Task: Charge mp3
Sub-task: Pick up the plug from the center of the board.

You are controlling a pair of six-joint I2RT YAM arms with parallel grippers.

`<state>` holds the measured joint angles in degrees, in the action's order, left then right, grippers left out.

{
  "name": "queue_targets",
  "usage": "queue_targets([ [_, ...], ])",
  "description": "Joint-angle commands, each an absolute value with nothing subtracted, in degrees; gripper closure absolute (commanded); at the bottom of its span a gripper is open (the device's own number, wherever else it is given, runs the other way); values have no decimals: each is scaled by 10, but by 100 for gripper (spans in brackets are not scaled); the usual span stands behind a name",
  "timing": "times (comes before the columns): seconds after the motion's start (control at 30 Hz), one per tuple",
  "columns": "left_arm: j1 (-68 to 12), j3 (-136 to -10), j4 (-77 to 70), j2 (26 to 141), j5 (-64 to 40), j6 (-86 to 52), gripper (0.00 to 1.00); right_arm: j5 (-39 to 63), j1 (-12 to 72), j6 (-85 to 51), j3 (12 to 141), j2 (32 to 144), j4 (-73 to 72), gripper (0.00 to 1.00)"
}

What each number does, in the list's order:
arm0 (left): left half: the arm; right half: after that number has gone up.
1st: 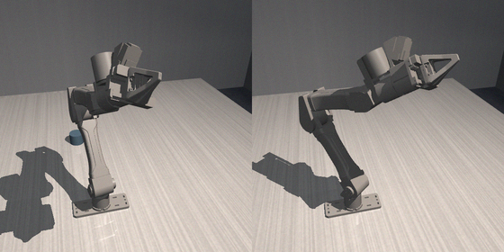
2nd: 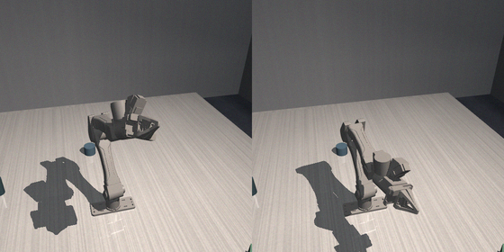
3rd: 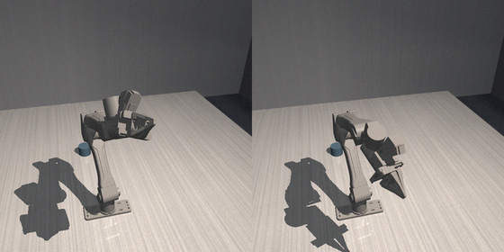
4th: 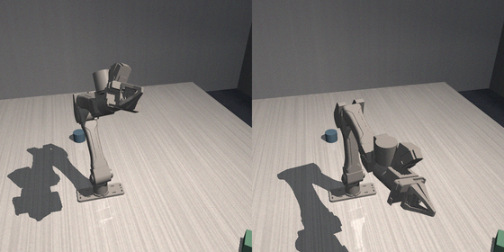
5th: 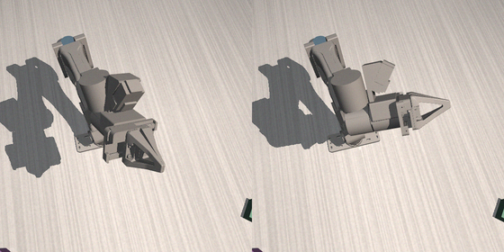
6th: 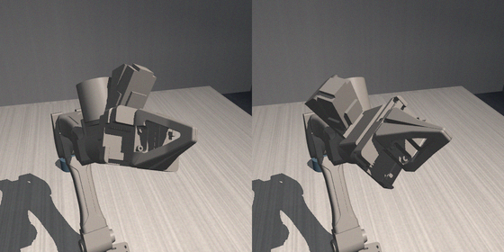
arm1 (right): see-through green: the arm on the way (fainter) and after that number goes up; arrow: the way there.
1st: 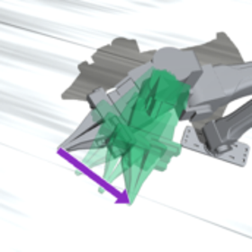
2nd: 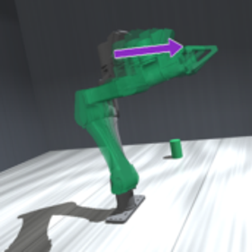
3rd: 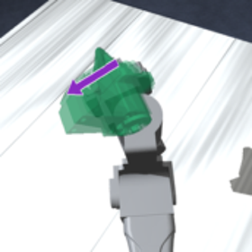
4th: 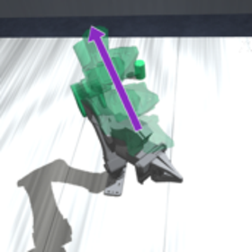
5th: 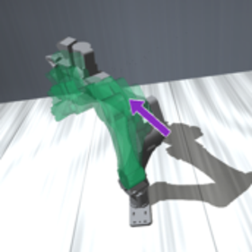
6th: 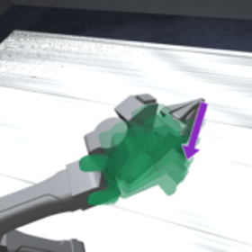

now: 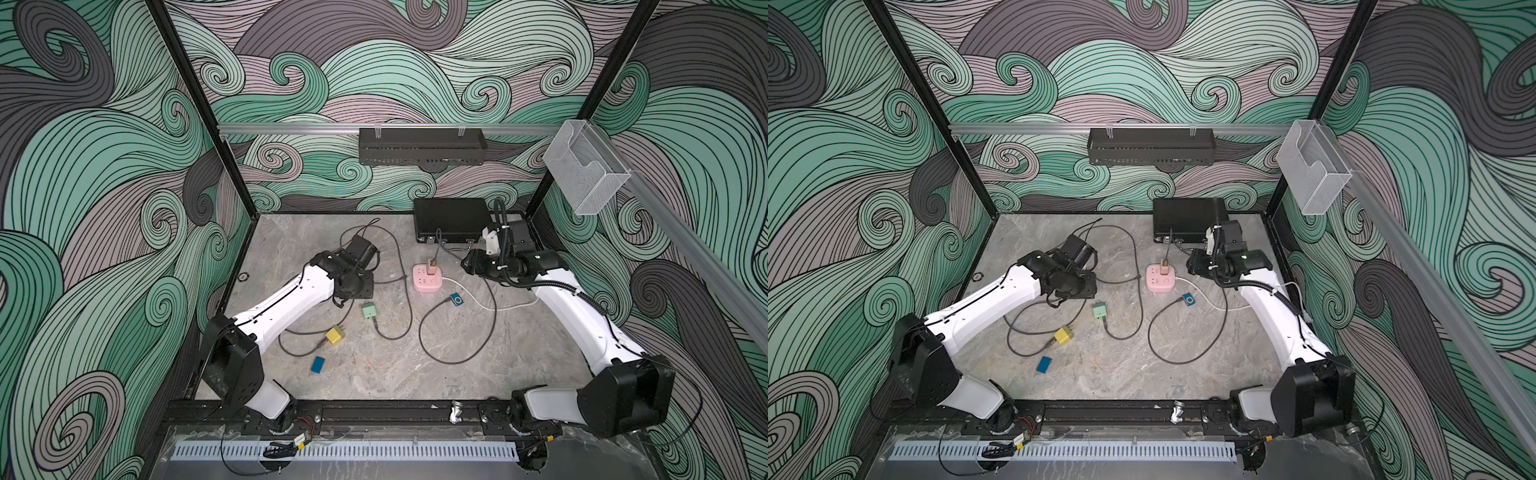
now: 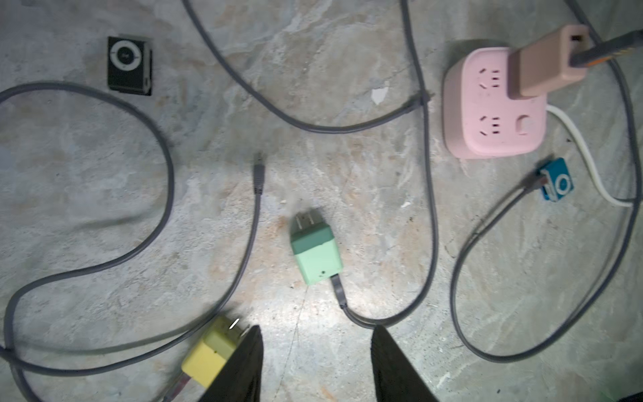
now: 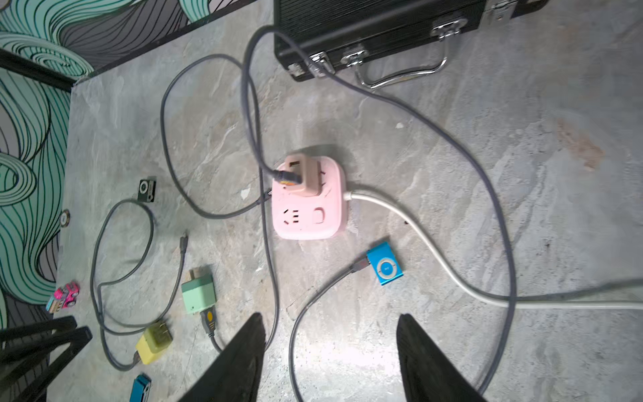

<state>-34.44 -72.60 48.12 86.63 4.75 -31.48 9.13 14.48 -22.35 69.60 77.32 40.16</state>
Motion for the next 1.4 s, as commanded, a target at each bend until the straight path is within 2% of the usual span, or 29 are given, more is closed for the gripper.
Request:
queue_targets([
  [0.0, -328, -723, 479, 873, 50, -332, 51, 63, 198, -251, 685, 772, 413, 40],
  [0.1, -323, -732, 522, 918, 19, -350, 51, 37, 249, -266, 681, 780, 404, 40],
  [0.2, -326, -707, 473, 943, -23, -367, 50, 22, 286, -270, 683, 798, 389, 40],
  [0.33, -328, -720, 444, 970, -26, -399, 48, 7, 320, -267, 699, 824, 392, 40],
  [0.57, -348, -766, 448, 1050, -21, -416, 45, 6, 341, -265, 694, 837, 387, 40],
  [0.8, -348, -790, 491, 1089, 34, -430, 43, 4, 349, -266, 673, 816, 376, 40],
  [1.07, -347, -795, 499, 1124, 37, -437, 42, -1, 370, -273, 655, 792, 369, 39],
  [1.23, -347, -770, 466, 1125, 19, -450, 45, -5, 386, -289, 640, 772, 364, 39],
  [1.37, -347, -758, 462, 1115, 32, -457, 60, -2, 394, -306, 627, 750, 362, 39],
])
